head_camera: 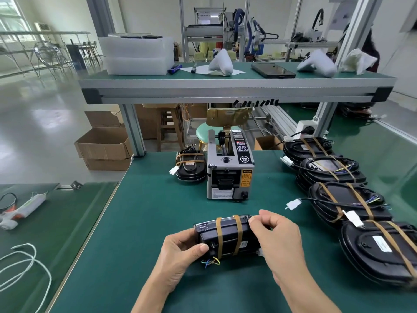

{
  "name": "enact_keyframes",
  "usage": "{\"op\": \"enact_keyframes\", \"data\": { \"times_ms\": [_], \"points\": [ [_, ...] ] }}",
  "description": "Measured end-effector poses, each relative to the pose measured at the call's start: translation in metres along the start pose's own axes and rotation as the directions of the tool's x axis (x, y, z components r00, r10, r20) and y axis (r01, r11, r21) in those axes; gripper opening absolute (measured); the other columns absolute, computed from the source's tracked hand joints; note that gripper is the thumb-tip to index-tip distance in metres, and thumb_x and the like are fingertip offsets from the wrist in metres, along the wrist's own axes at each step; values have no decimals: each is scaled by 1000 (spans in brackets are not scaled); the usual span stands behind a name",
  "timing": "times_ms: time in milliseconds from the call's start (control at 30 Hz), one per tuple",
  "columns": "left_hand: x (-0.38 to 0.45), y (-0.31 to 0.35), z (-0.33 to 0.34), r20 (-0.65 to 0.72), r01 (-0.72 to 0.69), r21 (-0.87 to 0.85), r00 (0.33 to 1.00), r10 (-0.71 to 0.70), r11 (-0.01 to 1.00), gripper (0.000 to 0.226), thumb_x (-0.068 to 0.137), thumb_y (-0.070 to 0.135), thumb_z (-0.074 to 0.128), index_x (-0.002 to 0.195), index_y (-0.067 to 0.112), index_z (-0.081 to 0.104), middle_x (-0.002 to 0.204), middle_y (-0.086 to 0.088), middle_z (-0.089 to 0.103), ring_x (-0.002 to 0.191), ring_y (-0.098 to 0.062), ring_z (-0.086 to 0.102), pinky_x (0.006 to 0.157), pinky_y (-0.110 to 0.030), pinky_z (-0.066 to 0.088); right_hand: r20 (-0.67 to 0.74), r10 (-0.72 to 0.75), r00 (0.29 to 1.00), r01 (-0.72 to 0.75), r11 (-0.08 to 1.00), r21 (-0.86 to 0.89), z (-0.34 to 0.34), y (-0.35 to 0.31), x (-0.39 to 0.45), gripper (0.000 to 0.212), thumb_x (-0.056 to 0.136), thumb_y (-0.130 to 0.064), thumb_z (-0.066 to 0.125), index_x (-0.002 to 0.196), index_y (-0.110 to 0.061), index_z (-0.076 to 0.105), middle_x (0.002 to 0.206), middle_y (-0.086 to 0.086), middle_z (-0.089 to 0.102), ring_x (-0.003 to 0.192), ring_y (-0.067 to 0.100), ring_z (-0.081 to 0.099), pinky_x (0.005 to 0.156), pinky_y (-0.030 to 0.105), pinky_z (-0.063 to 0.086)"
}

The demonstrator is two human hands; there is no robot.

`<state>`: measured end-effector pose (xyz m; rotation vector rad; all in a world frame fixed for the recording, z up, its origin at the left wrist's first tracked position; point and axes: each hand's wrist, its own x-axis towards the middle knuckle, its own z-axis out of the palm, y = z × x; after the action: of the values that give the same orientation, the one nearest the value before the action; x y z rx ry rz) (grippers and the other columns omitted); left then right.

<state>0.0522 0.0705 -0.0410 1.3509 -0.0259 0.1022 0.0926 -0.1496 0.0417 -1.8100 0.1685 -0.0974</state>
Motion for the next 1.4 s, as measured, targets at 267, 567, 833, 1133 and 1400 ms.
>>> {"op": "enact_keyframes", "data": {
  "times_ms": [267,567,833,1133,1400],
  "points": [
    [0,1,1,-2,-8,-6,1000,8,1000,63,70,44,98,122,12,80,118,-19,78,107,-23,76,90,-29,59,-41,-42,998,38,995,-96,5,-4,-4,30,82,-26,75,78,-55,72,112,-22,66,102,-5,60,89,30,45],
    [1,-1,0,14,-18,-19,1000,18,1000,60,76,40,96,124,9,78,121,-20,77,110,-24,74,92,-30,59,-35,-67,997,58,978,-199,4,-3,-1,18,82,-23,74,66,-30,72,99,-25,63,95,-5,58,82,27,41],
    [0,-1,0,22,-13,-39,1000,14,999,61,75,40,96,124,9,78,121,-21,77,109,-24,75,92,-31,59,-54,-38,998,30,990,-134,2,2,4,8,82,-25,77,79,-28,70,88,-18,71,87,2,65,78,29,50],
    [0,0,0,32,-15,-37,999,16,999,59,77,38,95,126,10,78,122,-20,77,112,-24,74,93,-31,59,-53,-38,998,30,989,-142,10,3,4,13,88,-45,74,95,-37,66,102,-17,67,100,4,62,93,36,53],
    [1,1,1,26,-10,-33,1000,11,999,59,76,39,96,125,12,78,121,-18,78,111,-22,75,92,-29,59,-1,-43,999,42,991,-126,14,8,9,8,96,-30,67,95,-38,69,110,-17,60,112,12,57,104,41,48]
  ]
}}
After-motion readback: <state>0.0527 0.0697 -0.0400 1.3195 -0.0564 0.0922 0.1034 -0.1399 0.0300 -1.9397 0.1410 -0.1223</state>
